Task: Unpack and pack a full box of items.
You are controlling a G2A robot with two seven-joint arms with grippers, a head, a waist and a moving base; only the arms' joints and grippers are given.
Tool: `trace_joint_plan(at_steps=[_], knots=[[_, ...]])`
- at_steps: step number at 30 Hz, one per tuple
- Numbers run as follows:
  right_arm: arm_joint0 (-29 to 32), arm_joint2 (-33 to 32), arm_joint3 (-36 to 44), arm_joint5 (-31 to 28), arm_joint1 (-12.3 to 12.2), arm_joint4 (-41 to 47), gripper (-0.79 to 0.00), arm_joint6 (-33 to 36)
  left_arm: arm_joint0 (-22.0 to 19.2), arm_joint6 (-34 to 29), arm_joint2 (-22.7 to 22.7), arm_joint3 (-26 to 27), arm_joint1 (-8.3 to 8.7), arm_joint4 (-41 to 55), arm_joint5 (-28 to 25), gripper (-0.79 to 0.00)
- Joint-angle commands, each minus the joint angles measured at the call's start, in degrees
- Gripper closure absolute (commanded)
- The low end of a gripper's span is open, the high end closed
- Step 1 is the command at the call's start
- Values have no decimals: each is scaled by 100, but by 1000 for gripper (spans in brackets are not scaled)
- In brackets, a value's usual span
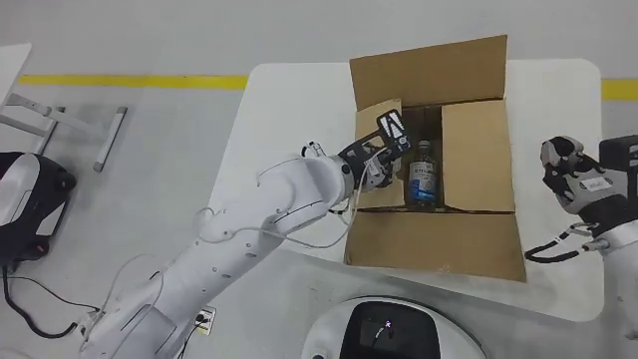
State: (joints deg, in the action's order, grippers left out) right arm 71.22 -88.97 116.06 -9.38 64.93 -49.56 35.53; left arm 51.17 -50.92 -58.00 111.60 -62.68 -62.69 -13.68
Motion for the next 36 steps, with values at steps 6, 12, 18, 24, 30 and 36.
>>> trace_joint_plan(at_steps=[6,12,18,24,30,36], knots=[[208,-31,-59,-20,-12,12,0,-104,-250,35,252,-552,-118,130,287,0],[140,164,-106,2,-5,-23,0,-140,-299,-76,352,-717,-163,137,249,0],[47,300,-137,-5,-3,-40,0,-125,-300,-117,364,-763,-189,-40,338,0],[1,369,-148,9,-5,-55,0,-117,-290,-107,315,-746,-209,-49,354,-92],[-26,408,-144,15,-7,-66,0,-141,-233,-170,41,-476,-192,1,405,-785],[-52,466,-148,-79,-11,-84,0,-223,-19,-356,-577,57,-118,265,500,-785]])
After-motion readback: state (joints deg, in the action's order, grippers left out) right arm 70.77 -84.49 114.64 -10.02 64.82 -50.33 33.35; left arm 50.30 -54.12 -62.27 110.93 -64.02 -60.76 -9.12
